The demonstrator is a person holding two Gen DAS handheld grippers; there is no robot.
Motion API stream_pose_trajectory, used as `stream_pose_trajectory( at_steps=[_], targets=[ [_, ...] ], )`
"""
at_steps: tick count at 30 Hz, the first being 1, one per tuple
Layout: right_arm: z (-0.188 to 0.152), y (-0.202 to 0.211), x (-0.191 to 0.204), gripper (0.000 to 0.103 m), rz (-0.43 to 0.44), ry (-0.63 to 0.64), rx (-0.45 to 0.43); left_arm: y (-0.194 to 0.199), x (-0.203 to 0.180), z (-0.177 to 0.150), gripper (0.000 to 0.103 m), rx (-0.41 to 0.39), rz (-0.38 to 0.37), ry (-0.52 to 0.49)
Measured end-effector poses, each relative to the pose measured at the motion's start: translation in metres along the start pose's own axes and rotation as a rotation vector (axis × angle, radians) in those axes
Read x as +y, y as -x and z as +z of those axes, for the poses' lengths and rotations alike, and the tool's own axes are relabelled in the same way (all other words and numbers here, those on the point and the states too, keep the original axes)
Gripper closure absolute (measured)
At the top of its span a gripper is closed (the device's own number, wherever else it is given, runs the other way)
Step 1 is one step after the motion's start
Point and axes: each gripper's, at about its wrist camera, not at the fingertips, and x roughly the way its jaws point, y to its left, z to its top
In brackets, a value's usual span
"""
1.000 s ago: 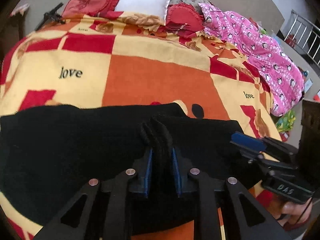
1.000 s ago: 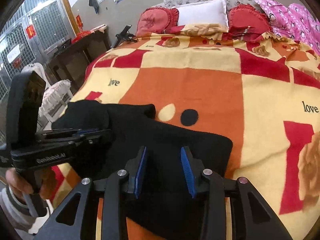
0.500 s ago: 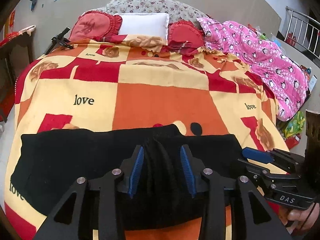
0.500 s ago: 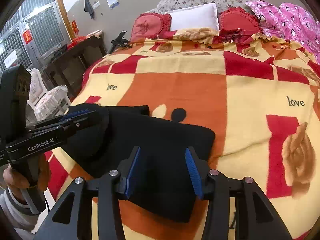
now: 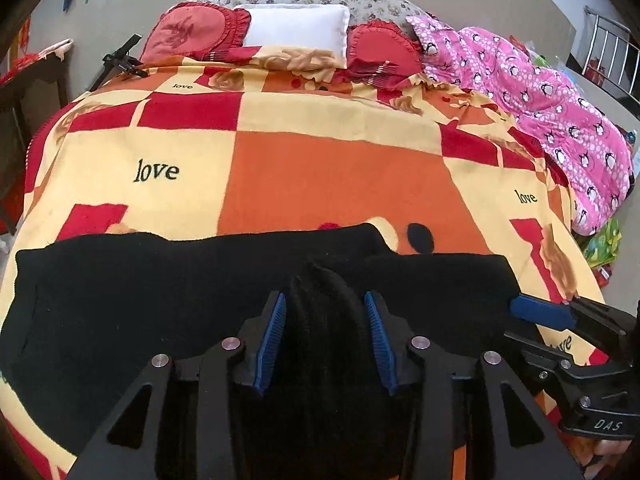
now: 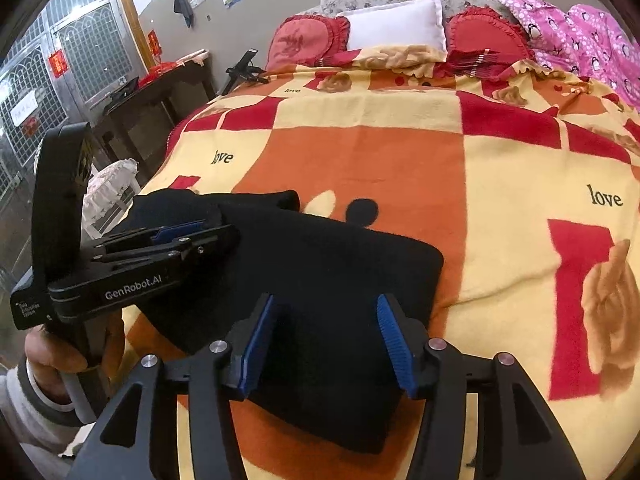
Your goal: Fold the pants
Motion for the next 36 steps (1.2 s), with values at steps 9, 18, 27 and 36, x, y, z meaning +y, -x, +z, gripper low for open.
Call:
stream_pose_trajectory(
  at_steps=[9, 18, 27, 36],
  targets=[
    [0.0, 0.015, 0.011, 0.046, 0.004, 0.013, 0.004, 0.008, 0.005, -0.005, 0.061, -0.005, -0.002, 0.012],
    [-0.012, 0.005, 0.023, 0.041, -0.008, 0.044, 0.047, 0.017, 0.011, -0.012, 0.061, -0.011, -0.01, 0.023],
    [-0.001, 0.015, 0.034, 0.037, -0.02, 0.065, 0.021, 0.026, 0.018, -0.014, 0.061, -0.015, -0.014, 0.033],
    [0.004, 0.007, 0.022, 0.035, -0.126, 0.048, 0.025, 0.021, 0.021, -0.013, 0.058, -0.006, -0.019, 0.046]
  ],
)
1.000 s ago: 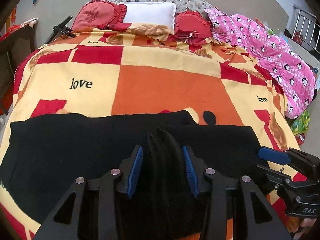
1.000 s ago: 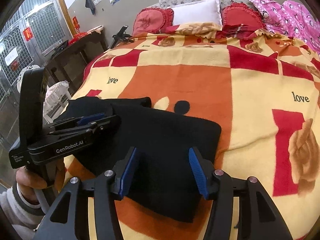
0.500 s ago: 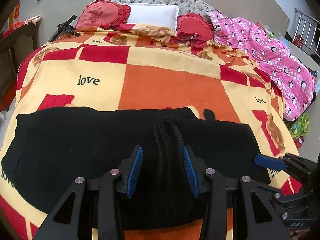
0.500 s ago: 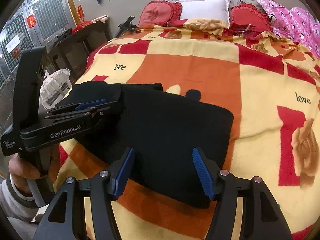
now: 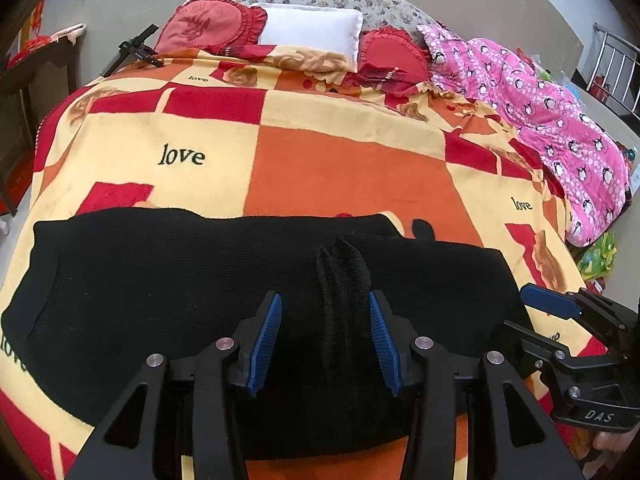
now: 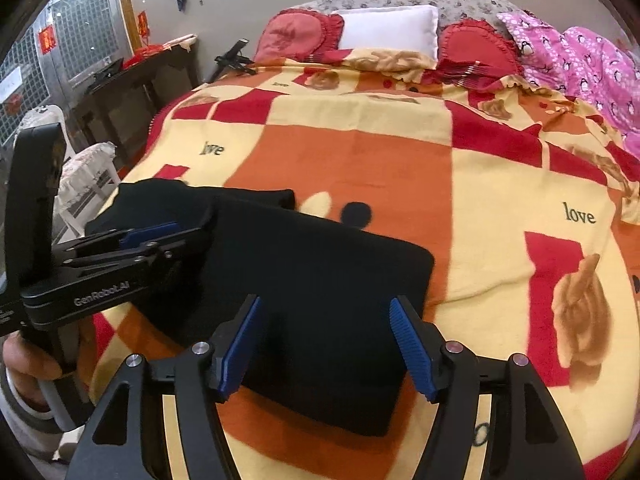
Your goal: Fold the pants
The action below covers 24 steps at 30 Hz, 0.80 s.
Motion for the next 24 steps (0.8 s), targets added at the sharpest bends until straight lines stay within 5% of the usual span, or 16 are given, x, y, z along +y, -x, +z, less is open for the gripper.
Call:
stream_pose_trajectory(
  at_steps=[13, 24],
  targets=[
    [0.005, -0.012, -0.001, 0.024, 0.018, 0.004, 0.011, 0.005, 0.016, 0.002, 0.042, 0.021, -0.061, 0.081],
    [0.065, -0.026, 0.075, 0.014, 0.225, 0.166, -0.035, 0.088, 0.106, -0.035, 0.028, -0.114, -0.019, 0.315]
  ],
)
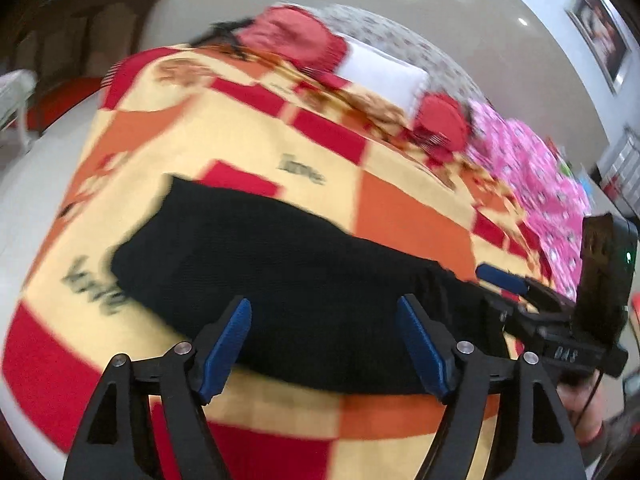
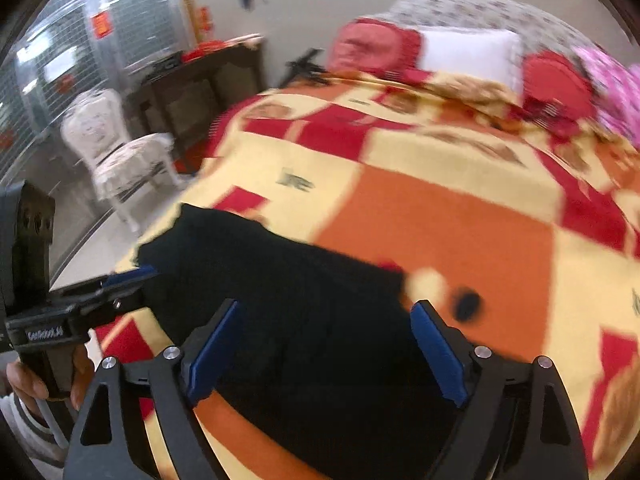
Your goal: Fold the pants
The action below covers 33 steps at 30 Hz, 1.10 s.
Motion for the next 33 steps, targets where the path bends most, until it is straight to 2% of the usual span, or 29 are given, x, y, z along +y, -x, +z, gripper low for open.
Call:
stream_pose_trajectory(
  at_steps=[6, 11, 16, 23, 29, 30, 31, 32, 33],
  targets=[
    [0.039, -0.049, 0.045, 0.013, 0.102, 0.104, 0.05, 0.023, 0.042, -0.01, 0.028, -0.034, 0.077, 0.098],
    [0.062, -0.094, 0.085, 0.013, 0.155, 0.193, 0.106, 0.022, 0.059, -0.014, 0.028, -0.025, 0.088, 0.163],
    [0.075, -0.124, 0.112, 0.013, 0.164, 0.283, 0.14, 0.006, 0.065, -0.013, 0.028, -0.002, 0.079, 0.208],
    [0.083, -0.161, 0.133, 0.013, 0.187, 0.351, 0.186, -0.011, 0.071, -0.004, 0.025, -0.025, 0.063, 0.224],
    [0.078, -0.187, 0.134, 0.016, 0.227, 0.328, 0.253, -0.021, 0.073, -0.003, 0.023, -0.05, 0.063, 0.21],
    [0.075, -0.191, 0.134, 0.024, 0.242, 0.31, 0.266, -0.023, 0.074, -0.003, 0.024, -0.054, 0.06, 0.209],
    [0.074, -0.19, 0.135, 0.033, 0.235, 0.315, 0.242, -0.023, 0.074, -0.002, 0.027, -0.056, 0.056, 0.207],
    [0.074, -0.188, 0.136, 0.041, 0.24, 0.319, 0.238, -0.024, 0.074, -0.002, 0.048, -0.057, 0.053, 0.203],
    [0.073, -0.185, 0.136, 0.054, 0.259, 0.309, 0.239, -0.025, 0.073, -0.002, 0.066, -0.048, 0.051, 0.197]
  ],
)
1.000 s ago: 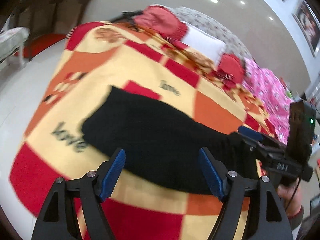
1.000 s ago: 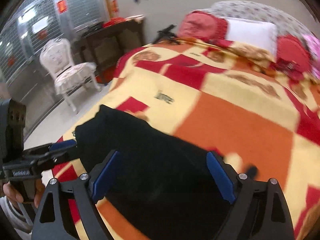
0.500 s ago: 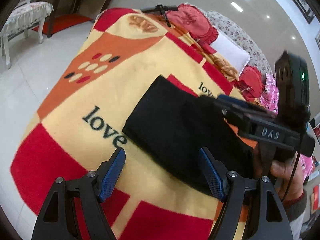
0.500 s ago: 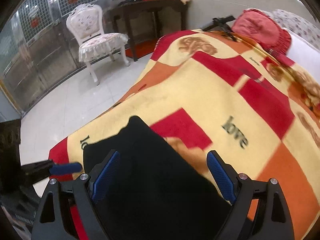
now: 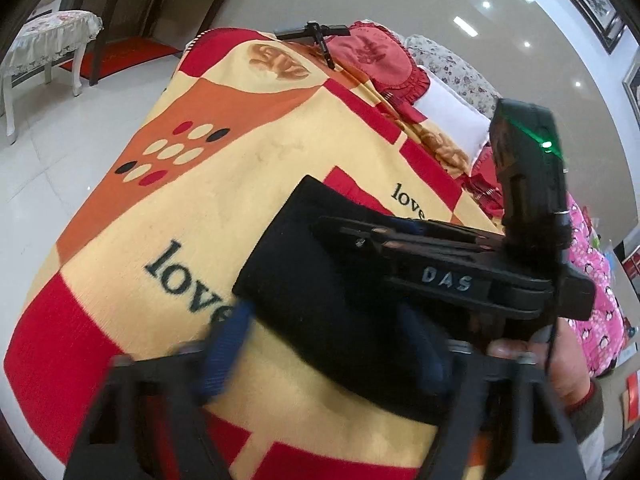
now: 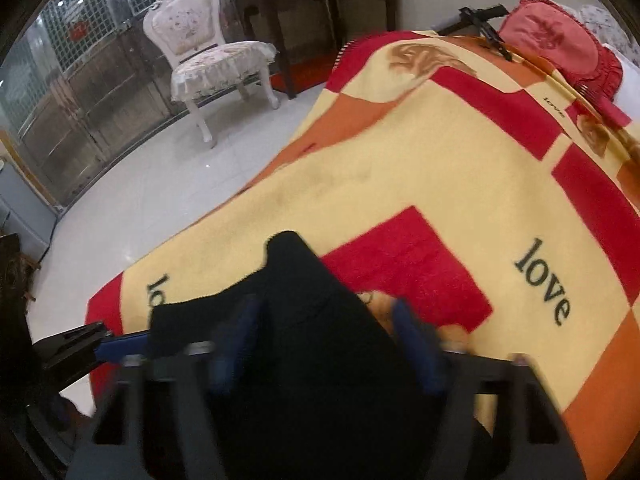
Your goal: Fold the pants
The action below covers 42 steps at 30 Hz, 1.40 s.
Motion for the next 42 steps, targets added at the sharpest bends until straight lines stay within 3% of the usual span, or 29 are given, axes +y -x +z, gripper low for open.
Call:
stream_pose_trajectory(
  at_steps=[1, 4, 9, 16, 23, 29, 32, 35, 36, 38, 40, 42],
  targets=[
    [0.0, 0.002, 0.0, 0.062, 0.012, -0.012, -0.003, -0.001, -0.002, 0.001, 0.08, 0.015, -0.011, -0.02],
    [-0.003, 0.024, -0.002, 0.072, 0.037, -0.038, -0.047, 0.014, -0.014, 0.003, 0.086, -0.037, -0.037, -0.076],
    [-0.011, 0.086, -0.007, 0.077, 0.084, -0.101, -0.197, 0.044, -0.047, 0.008, 0.09, -0.115, -0.135, -0.167],
    [-0.053, 0.188, -0.022, 0.082, 0.033, -0.166, -0.388, 0.066, -0.112, -0.001, 0.091, -0.132, -0.266, -0.332],
    [-0.114, 0.244, -0.058, 0.082, -0.056, -0.293, -0.457, 0.038, -0.171, -0.029, 0.091, -0.024, -0.332, -0.491],
    [-0.185, 0.252, -0.112, 0.086, -0.138, -0.493, -0.444, -0.028, -0.205, -0.058, 0.091, 0.16, -0.345, -0.551],
    [-0.22, 0.247, -0.133, 0.082, -0.192, -0.597, -0.399, -0.057, -0.21, -0.069, 0.09, 0.24, -0.318, -0.58],
    [-0.256, 0.25, -0.15, 0.075, -0.197, -0.709, -0.407, -0.055, -0.21, -0.068, 0.087, 0.26, -0.315, -0.605],
    [-0.267, 0.256, -0.153, 0.066, -0.195, -0.734, -0.421, -0.048, -0.209, -0.065, 0.085, 0.264, -0.329, -0.613],
    [-0.282, 0.268, -0.153, 0.055, -0.193, -0.767, -0.456, -0.034, -0.21, -0.058, 0.071, 0.289, -0.387, -0.623],
    [-0.287, 0.275, -0.147, 0.041, -0.162, -0.762, -0.481, -0.019, -0.212, -0.051, 0.067, 0.288, -0.408, -0.634],
    [-0.284, 0.275, -0.141, 0.026, -0.15, -0.738, -0.484, -0.006, -0.203, -0.042, 0.065, 0.239, -0.391, -0.671]
  ],
)
